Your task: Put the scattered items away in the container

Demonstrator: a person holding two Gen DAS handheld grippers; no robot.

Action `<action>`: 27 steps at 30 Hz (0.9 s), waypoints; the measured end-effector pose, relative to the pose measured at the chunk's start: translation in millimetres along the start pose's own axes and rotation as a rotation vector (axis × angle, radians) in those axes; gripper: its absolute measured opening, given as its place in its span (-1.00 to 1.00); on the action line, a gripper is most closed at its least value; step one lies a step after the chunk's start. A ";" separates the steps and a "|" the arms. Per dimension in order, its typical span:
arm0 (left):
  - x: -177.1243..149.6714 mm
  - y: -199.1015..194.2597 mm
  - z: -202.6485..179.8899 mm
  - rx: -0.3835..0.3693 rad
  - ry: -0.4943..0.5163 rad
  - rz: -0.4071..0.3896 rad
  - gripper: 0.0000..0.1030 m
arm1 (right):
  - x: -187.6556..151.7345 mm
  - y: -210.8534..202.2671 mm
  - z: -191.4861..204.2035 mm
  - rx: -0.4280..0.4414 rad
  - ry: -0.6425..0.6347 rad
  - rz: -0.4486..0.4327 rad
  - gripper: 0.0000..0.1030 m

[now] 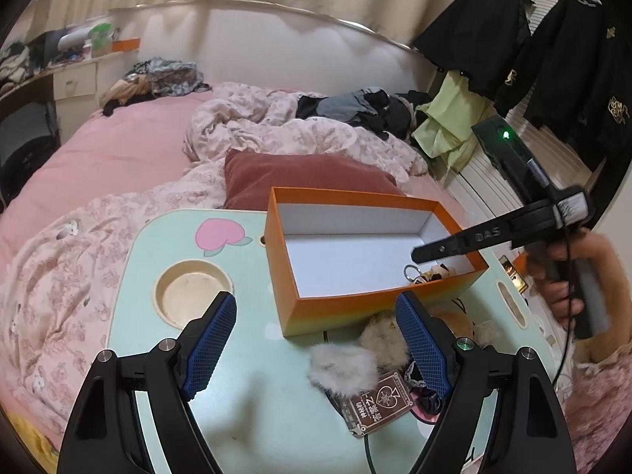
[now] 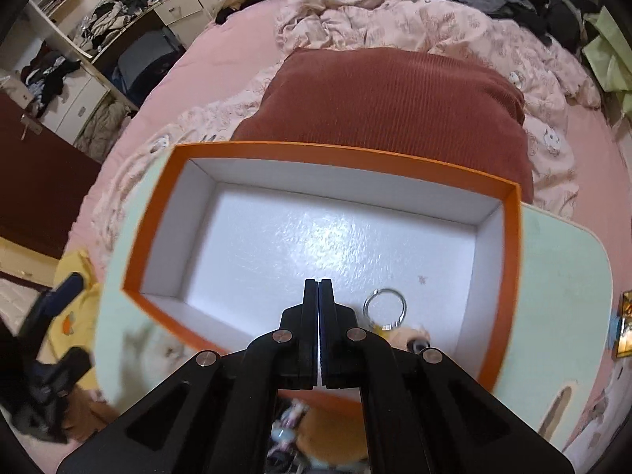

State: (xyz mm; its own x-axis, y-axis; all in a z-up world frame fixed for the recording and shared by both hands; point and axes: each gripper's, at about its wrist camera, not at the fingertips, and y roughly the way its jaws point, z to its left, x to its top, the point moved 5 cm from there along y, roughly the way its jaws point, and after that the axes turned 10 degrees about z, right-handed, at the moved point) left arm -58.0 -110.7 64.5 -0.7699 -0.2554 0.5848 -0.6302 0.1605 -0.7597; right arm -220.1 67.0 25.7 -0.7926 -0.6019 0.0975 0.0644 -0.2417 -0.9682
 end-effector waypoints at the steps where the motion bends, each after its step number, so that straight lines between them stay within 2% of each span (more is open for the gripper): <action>1: -0.3 0.3 -0.5 -0.001 0.002 0.001 0.60 | -1.1 -0.2 -0.2 -0.002 0.002 0.034 -0.69; 2: -0.6 0.1 0.0 -0.001 0.003 0.000 0.60 | -1.4 0.8 -0.2 -0.013 0.003 0.063 -0.45; 5: -1.5 1.3 -1.1 -0.005 0.006 0.004 0.60 | -0.1 2.6 0.9 -0.039 0.013 0.096 -0.20; 9: -2.0 2.9 -2.2 -0.010 0.010 0.008 0.60 | 5.1 23.2 -1.5 -0.020 0.049 0.197 -0.20; 13: -2.2 4.5 -1.1 -0.013 0.006 0.015 0.60 | 14.2 45.5 -5.7 -0.090 0.068 0.251 -0.24; 15: -3.0 3.2 0.1 -0.012 0.004 0.014 0.60 | 15.5 56.5 -0.9 -0.159 0.031 0.267 -0.22; 16: -3.2 2.1 0.6 -0.013 0.004 0.012 0.60 | 14.3 60.2 1.9 -0.204 0.013 0.282 -0.26; 18: -3.0 0.3 1.2 -0.019 0.004 0.007 0.60 | 11.4 61.4 8.3 -0.249 -0.008 0.269 -0.48; 19: -2.8 -0.2 1.7 -0.020 0.002 0.004 0.60 | 9.4 61.8 11.7 -0.247 -0.018 0.265 -0.78; 20: -2.4 -0.1 2.5 -0.021 -0.001 0.004 0.60 | 7.5 62.2 14.1 -0.250 -0.028 0.262 -0.84; 22: -2.1 0.4 3.9 -0.022 -0.006 0.005 0.60 | 4.4 62.7 17.3 -0.251 -0.041 0.248 -0.93; 27: -0.8 0.7 7.2 -0.020 -0.014 0.008 0.60 | 4.7 44.3 19.3 -0.207 -0.033 0.157 -0.94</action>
State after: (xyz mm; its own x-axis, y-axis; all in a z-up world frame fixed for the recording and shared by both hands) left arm -57.1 -117.2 61.4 -0.7737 -0.2669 0.5746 -0.6259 0.1814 -0.7585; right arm -209.2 38.8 -12.2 -0.7625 -0.6448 -0.0540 0.0572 0.0160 -0.9982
